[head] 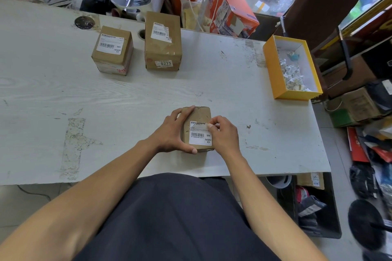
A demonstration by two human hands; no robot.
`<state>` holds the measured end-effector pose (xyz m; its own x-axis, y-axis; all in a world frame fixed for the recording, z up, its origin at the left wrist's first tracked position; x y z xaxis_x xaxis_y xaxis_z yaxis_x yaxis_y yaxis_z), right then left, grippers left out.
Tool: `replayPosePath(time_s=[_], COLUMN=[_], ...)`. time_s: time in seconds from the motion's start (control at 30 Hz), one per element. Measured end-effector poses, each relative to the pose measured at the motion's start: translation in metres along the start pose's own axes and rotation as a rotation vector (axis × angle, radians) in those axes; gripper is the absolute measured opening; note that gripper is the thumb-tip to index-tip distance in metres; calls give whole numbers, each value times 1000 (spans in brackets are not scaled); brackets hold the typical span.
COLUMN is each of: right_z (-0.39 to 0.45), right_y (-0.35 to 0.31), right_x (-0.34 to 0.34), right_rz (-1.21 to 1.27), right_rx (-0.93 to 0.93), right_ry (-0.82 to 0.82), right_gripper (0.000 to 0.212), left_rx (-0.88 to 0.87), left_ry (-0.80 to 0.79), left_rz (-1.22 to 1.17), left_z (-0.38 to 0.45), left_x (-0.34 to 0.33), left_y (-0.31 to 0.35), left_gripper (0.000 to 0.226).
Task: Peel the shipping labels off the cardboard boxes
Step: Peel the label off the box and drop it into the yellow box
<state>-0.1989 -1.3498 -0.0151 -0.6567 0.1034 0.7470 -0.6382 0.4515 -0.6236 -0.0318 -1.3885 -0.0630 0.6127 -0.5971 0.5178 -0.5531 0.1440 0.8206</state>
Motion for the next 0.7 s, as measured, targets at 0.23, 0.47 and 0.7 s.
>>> replayPosePath(time_s=[0.23, 0.47, 0.7], right_z=[-1, -1, -1], right_y=[-1, 0, 0], right_x=[0, 0, 0], right_rz=[-5, -2, -4], right_rx=[1, -2, 2], right_ry=[7, 4, 6], right_gripper=[9, 9, 10], left_rx=[-6, -10, 0], left_ry=[5, 5, 6], left_rz=[7, 2, -3], left_z=[0, 0, -1], left_x=[0, 0, 0], left_y=[0, 1, 0], left_gripper=[136, 136, 136])
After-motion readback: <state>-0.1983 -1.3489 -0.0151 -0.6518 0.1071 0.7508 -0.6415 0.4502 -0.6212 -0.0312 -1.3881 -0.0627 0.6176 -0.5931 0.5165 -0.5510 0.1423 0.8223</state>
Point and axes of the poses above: each hand's wrist, its own z-axis towards the middle knuckle, its own x-axis out of the back of the hand, y = z × x, the point moved 8 cm from there along z, towards the middle knuckle, and after that the axes turned 3 degrees about y, right-handed, at the moved point
